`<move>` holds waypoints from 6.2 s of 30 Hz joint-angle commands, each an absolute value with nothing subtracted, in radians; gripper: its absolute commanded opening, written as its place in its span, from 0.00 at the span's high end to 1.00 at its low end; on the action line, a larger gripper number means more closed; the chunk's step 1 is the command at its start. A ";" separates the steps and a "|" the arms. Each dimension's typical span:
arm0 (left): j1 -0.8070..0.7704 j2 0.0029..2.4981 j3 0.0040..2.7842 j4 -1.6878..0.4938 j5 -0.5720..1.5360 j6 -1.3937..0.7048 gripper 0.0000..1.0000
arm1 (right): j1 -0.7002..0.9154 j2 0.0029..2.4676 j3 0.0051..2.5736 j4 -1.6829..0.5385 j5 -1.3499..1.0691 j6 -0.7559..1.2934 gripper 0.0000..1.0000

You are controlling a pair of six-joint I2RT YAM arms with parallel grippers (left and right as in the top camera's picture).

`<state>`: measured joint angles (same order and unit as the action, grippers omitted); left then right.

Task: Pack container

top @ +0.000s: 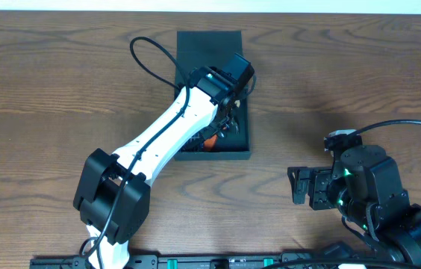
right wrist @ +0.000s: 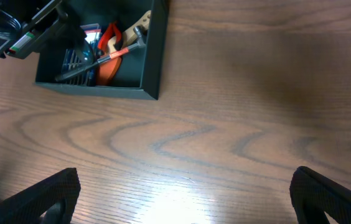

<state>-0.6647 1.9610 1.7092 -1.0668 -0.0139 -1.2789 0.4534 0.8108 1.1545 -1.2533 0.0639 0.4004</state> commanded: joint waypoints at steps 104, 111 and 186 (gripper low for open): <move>0.030 0.308 0.453 -0.804 -0.138 -0.259 0.01 | 0.446 0.810 1.152 -1.254 0.067 0.388 0.01; 0.030 0.186 0.306 -0.748 -0.084 -0.259 0.01 | 0.446 0.810 1.152 -1.254 0.067 0.388 0.01; 0.030 0.004 0.165 -0.731 -0.063 -0.240 0.01 | 0.346 0.077 0.274 -0.617 0.067 0.062 0.01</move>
<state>0.0246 0.0101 0.1806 -0.7277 -0.0731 -0.2569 0.3607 0.1303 0.3344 -0.6571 0.1013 0.0826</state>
